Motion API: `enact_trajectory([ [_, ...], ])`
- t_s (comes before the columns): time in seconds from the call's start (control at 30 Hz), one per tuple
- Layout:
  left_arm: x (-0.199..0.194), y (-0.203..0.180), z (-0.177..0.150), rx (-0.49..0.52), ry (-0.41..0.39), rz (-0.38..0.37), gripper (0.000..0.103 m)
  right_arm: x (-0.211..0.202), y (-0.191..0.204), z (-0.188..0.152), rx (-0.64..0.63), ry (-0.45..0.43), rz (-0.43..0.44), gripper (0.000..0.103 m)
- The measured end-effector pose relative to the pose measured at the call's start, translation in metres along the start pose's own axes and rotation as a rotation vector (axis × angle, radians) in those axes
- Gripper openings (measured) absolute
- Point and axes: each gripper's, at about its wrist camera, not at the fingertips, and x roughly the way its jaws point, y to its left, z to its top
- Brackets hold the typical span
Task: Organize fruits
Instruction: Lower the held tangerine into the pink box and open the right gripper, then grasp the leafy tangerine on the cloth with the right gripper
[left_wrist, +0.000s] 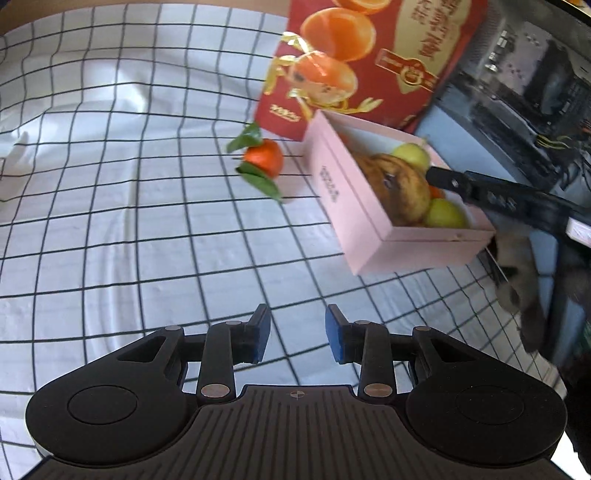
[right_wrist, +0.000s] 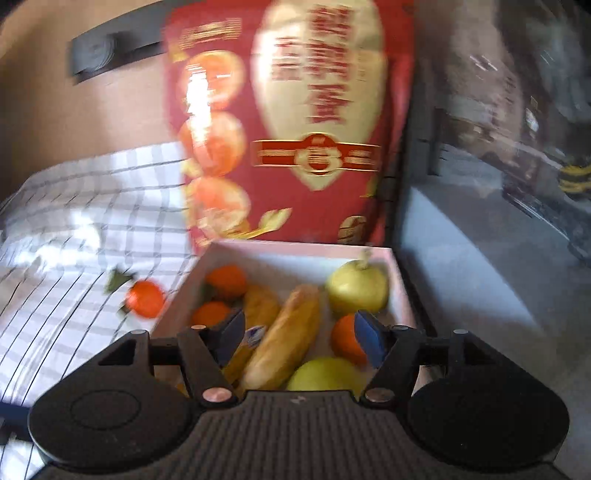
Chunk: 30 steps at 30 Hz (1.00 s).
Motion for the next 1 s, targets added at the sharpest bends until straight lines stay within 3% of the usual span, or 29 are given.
enact_trajectory([
  [0.23,0.0,0.032,0.004,-0.07,0.01,0.068,0.037,-0.003,0.074,0.016,-0.158,0.007,0.082,0.067],
  [0.43,-0.013,0.058,-0.002,-0.12,-0.003,0.097,0.037,0.042,0.125,0.039,-0.222,0.07,0.135,0.067],
  [0.67,-0.031,0.074,-0.01,-0.159,-0.028,0.107,0.036,0.116,0.153,0.056,-0.309,0.29,0.105,0.066],
  [0.8,-0.037,0.073,-0.012,-0.151,-0.036,0.114,0.036,0.143,0.163,0.053,-0.369,0.351,0.045,0.066],
  [0.83,-0.039,0.073,-0.014,-0.148,-0.038,0.115,0.036,0.149,0.164,0.053,-0.363,0.368,0.045,0.064],
  [0.93,-0.04,0.072,-0.016,-0.144,-0.034,0.12,0.036,0.156,0.163,0.05,-0.326,0.41,0.074,0.044],
  [1.0,-0.039,0.07,-0.017,-0.139,-0.031,0.12,0.036,0.151,0.157,0.049,-0.289,0.408,0.096,0.044],
])
